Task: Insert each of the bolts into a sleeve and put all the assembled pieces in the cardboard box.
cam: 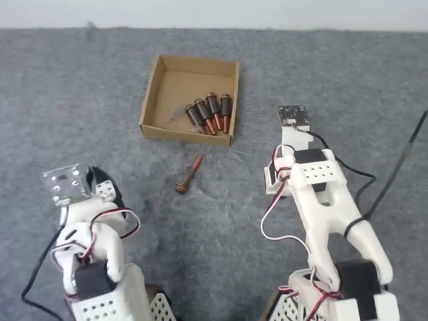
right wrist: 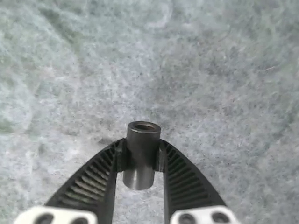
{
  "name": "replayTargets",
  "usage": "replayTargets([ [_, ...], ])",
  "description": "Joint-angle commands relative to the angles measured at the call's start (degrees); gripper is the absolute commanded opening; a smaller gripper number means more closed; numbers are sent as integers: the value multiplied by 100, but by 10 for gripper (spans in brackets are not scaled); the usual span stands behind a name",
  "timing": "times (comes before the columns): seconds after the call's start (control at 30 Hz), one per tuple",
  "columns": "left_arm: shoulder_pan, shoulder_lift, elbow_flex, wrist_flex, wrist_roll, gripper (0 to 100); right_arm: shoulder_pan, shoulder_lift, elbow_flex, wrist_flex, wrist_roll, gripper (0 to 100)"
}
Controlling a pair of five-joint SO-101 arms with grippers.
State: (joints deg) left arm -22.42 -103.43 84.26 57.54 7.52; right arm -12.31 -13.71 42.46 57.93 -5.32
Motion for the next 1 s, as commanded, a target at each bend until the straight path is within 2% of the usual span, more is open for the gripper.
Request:
replayTargets([
  [0.0,35,360,-593,0,44,12,84,-31,-79,-163,53,7],
  [0.1,193,1266,-1042,9,44,12,92,-31,-79,-171,53,7],
  [0.37,1257,3991,-2299,18,53,12,84,-31,-62,-180,44,7],
  [0.47,1618,4756,-2607,26,325,12,75,-31,-62,-180,44,7],
  [0.73,2927,6382,-3029,475,563,13,66,-31,-62,-233,62,7],
  [0.97,3226,7095,-3046,70,580,24,66,-31,-62,-259,70,7],
])
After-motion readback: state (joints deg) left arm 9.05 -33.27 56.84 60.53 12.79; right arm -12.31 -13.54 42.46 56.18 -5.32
